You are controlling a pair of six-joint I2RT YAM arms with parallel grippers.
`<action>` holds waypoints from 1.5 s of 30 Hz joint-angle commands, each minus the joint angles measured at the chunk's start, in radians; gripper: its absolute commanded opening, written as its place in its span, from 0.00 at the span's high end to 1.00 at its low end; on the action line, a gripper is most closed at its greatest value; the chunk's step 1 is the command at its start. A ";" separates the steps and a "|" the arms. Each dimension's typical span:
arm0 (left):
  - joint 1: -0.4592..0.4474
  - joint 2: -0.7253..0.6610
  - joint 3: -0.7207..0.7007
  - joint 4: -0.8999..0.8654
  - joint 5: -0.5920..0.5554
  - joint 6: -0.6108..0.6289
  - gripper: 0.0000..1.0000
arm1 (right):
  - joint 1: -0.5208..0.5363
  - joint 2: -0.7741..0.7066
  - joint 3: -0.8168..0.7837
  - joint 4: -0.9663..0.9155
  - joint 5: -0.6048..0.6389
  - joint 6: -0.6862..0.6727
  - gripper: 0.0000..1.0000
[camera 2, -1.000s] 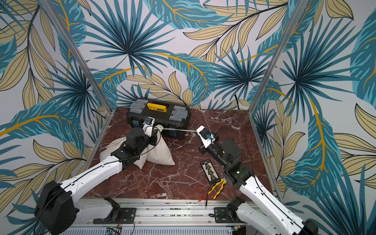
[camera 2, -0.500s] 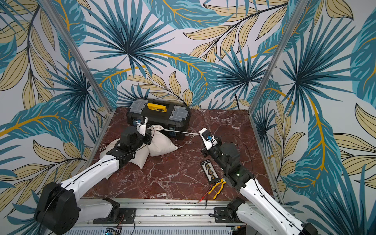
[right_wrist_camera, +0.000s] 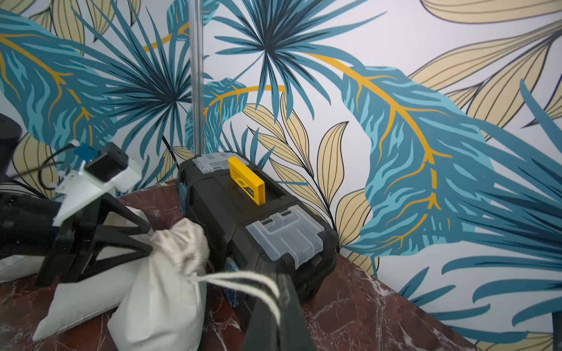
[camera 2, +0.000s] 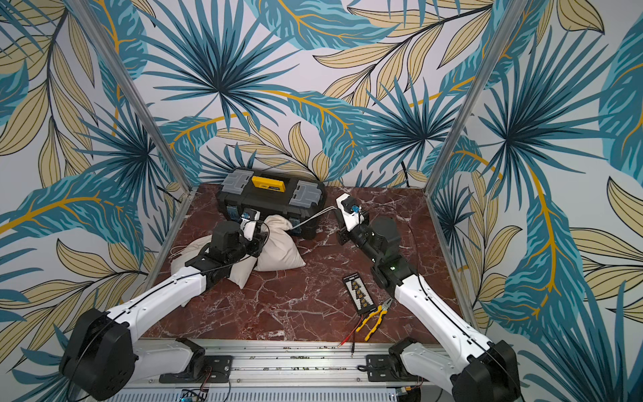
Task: Close the soil bag
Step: Frap the soil bag at the center of the board.
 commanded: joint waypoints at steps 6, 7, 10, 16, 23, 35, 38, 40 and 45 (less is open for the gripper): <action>-0.142 -0.056 0.138 0.037 0.194 0.114 0.24 | 0.004 0.026 0.131 -0.024 -0.105 0.026 1.00; -0.163 -0.047 0.152 0.045 0.181 0.130 0.23 | 0.005 0.028 0.134 -0.025 -0.111 0.027 1.00; -0.186 0.005 0.217 0.046 0.175 0.159 0.22 | 0.009 0.027 0.140 -0.025 -0.125 0.033 1.00; -0.209 0.163 0.367 0.061 0.250 0.188 0.21 | 0.013 0.002 0.139 -0.036 -0.125 0.035 1.00; -0.212 0.306 0.446 0.086 0.212 0.172 0.29 | 0.013 -0.039 0.143 -0.086 -0.100 0.011 1.00; -0.204 0.346 0.359 0.023 -0.489 0.111 0.90 | 0.009 -0.261 0.091 -0.189 0.139 -0.071 1.00; -0.177 0.324 0.316 -0.019 -0.593 0.085 0.91 | 0.011 -0.342 0.058 -0.183 0.246 -0.101 1.00; -0.145 0.305 0.281 -0.040 -0.621 0.054 0.91 | 0.010 -0.388 0.036 -0.167 0.319 -0.114 1.00; -0.042 0.250 0.198 -0.080 -0.630 -0.059 0.78 | 0.009 -0.483 -0.063 -0.022 0.418 -0.088 1.00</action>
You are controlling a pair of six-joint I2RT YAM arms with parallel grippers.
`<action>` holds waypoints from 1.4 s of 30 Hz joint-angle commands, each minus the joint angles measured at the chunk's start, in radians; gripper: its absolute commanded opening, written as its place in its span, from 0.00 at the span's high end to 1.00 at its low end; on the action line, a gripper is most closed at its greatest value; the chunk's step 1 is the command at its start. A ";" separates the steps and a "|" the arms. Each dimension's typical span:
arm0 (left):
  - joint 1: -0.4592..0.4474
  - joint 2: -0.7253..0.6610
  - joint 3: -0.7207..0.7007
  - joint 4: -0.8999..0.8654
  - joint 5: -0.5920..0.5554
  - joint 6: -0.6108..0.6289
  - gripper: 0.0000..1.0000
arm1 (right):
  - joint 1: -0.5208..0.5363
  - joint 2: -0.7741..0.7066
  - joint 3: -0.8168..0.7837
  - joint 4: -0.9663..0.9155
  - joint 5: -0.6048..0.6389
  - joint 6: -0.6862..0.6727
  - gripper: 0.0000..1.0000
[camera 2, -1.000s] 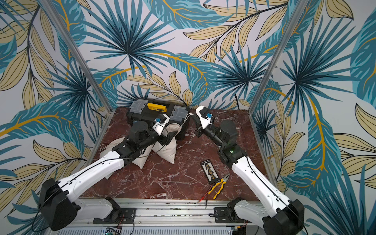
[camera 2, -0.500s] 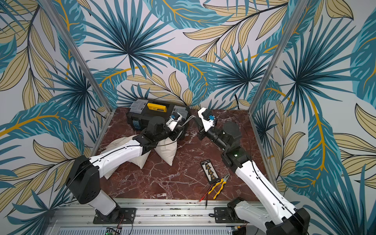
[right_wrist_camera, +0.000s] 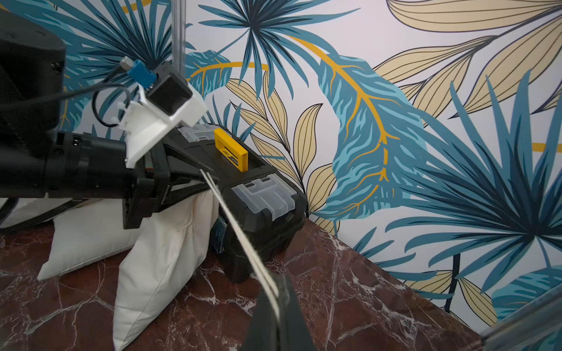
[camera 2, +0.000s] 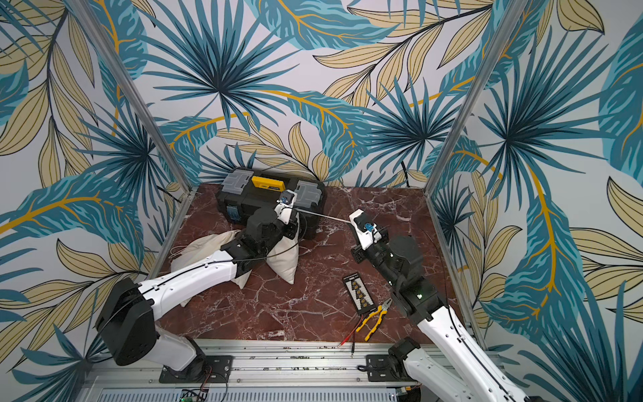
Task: Close the soil bag
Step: Frap the soil bag at the center of the board.
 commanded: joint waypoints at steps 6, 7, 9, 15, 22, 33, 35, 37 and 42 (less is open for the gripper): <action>0.311 0.019 -0.141 -0.234 -0.307 -0.194 0.74 | -0.028 -0.164 -0.011 0.332 0.225 0.040 1.00; 0.322 0.019 -0.147 -0.239 -0.306 -0.203 0.74 | -0.028 -0.167 -0.011 0.332 0.225 0.040 1.00; 0.340 0.012 -0.171 -0.226 -0.293 -0.219 0.74 | -0.030 -0.172 -0.014 0.333 0.230 0.036 1.00; 0.386 -0.005 -0.199 -0.225 -0.271 -0.246 0.72 | -0.028 -0.177 -0.015 0.335 0.249 0.026 1.00; 0.447 -0.070 -0.242 -0.253 -0.305 -0.234 0.89 | -0.040 -0.133 -0.013 0.331 0.290 0.011 1.00; 0.327 -0.255 -0.285 -0.210 -0.107 -0.087 0.83 | -0.073 0.120 -0.018 0.336 -0.062 0.132 1.00; 0.273 -0.216 -0.277 -0.164 -0.030 -0.082 0.75 | -0.074 0.163 -0.009 0.362 -0.145 0.163 1.00; 0.207 -0.163 -0.258 -0.130 0.029 -0.063 0.70 | -0.073 0.189 0.002 0.381 -0.193 0.178 1.00; 0.054 -0.085 -0.189 -0.048 0.112 0.037 0.50 | -0.073 0.206 0.039 0.356 -0.282 0.180 1.00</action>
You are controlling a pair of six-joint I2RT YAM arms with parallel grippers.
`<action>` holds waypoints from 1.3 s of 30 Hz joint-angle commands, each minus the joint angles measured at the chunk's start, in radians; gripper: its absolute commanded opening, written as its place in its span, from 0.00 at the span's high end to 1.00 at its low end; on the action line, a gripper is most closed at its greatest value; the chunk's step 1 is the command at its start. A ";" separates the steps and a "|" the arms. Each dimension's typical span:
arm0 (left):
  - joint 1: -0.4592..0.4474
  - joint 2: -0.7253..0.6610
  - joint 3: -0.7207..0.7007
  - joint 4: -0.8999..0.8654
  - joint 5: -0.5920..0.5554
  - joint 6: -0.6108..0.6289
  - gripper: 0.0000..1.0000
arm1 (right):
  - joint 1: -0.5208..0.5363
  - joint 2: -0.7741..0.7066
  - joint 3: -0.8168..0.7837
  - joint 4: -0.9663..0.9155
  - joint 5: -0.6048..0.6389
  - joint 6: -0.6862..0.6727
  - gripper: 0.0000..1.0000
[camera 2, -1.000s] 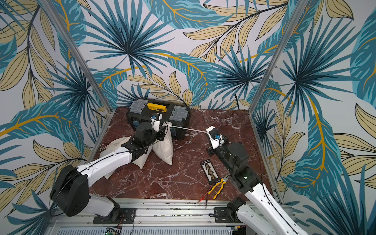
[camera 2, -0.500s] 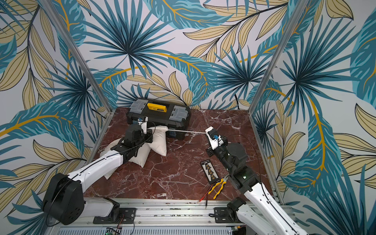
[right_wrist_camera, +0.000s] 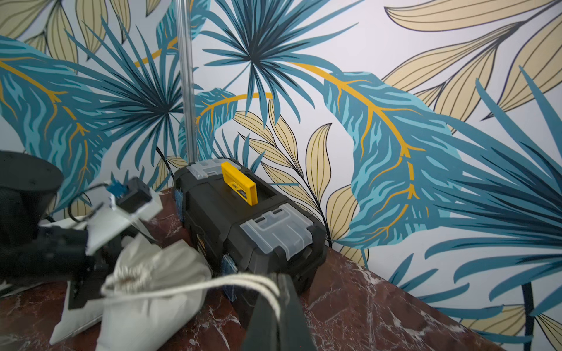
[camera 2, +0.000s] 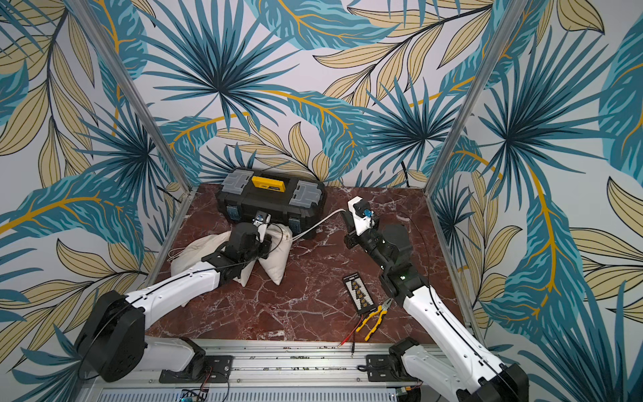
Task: Close the soil bag
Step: Frap the soil bag at the center of the board.
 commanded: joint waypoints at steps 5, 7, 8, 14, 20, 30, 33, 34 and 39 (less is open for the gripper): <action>-0.181 0.005 0.101 0.191 0.148 0.209 0.36 | -0.001 -0.022 0.035 0.018 -0.119 0.033 1.00; -0.206 0.012 0.117 0.224 0.217 0.232 0.31 | -0.001 -0.027 0.035 0.013 -0.117 0.030 1.00; -0.217 0.016 0.125 0.237 0.247 0.240 0.30 | -0.001 -0.030 0.035 0.009 -0.111 0.029 1.00; -0.255 0.094 0.214 0.261 0.281 0.246 0.26 | -0.001 -0.055 0.042 -0.005 -0.096 0.031 1.00; -0.254 0.242 0.325 0.284 0.213 0.229 0.48 | -0.001 -0.106 0.048 -0.038 -0.063 0.027 1.00; -0.179 0.302 0.228 0.229 -0.099 0.151 1.00 | -0.002 -0.285 0.049 -0.144 0.224 -0.045 1.00; -0.146 0.305 0.200 0.138 -0.185 0.126 1.00 | -0.002 -0.342 0.042 -0.134 0.314 -0.056 1.00; -0.129 0.304 0.194 0.101 -0.204 0.108 1.00 | -0.002 -0.356 0.038 -0.130 0.343 -0.058 1.00; -0.082 0.316 0.184 -0.066 -0.399 0.052 0.83 | -0.002 -0.411 0.019 -0.101 0.429 -0.069 1.00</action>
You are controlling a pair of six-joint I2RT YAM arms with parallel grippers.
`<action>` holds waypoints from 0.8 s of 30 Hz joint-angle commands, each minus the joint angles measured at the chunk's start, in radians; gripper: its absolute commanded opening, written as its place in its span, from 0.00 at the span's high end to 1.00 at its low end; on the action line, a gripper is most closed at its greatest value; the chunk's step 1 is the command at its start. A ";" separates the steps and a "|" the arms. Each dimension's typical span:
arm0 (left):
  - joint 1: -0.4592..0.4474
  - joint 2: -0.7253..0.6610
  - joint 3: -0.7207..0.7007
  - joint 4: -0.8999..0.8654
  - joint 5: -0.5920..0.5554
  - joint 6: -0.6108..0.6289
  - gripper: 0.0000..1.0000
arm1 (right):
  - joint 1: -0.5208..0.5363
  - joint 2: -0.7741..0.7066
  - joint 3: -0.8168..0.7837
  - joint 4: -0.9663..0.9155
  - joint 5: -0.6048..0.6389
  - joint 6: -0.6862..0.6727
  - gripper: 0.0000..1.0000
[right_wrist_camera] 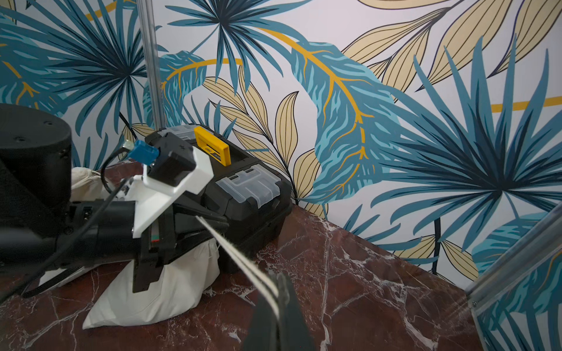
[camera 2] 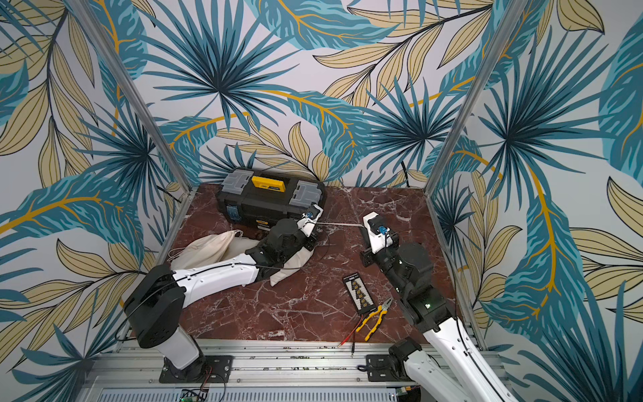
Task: Close the soil bag
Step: Frap the soil bag at the center of the board.
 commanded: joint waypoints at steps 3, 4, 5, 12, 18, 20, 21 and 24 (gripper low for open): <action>0.164 0.057 -0.059 -0.421 -0.370 -0.142 0.77 | -0.022 -0.142 0.042 0.287 0.224 -0.005 1.00; 0.164 0.062 -0.053 -0.432 -0.380 -0.149 0.76 | -0.022 -0.147 0.042 0.288 0.227 -0.007 1.00; 0.167 0.070 -0.045 -0.446 -0.388 -0.157 0.74 | -0.023 -0.152 0.042 0.288 0.232 -0.008 1.00; 0.206 0.089 -0.003 -0.542 -0.405 -0.241 0.80 | -0.023 -0.192 0.037 0.295 0.290 -0.028 1.00; 0.279 0.023 -0.027 -0.592 -0.384 -0.307 1.00 | -0.023 -0.205 0.027 0.305 0.369 -0.043 1.00; 0.315 -0.007 -0.040 -0.613 -0.378 -0.327 1.00 | -0.023 -0.218 0.023 0.305 0.409 -0.049 1.00; 0.330 -0.027 -0.048 -0.622 -0.383 -0.329 1.00 | -0.023 -0.229 0.020 0.324 0.434 -0.056 1.00; 0.394 -0.062 -0.077 -0.646 -0.418 -0.332 1.00 | -0.022 -0.259 0.007 0.360 0.502 -0.071 1.00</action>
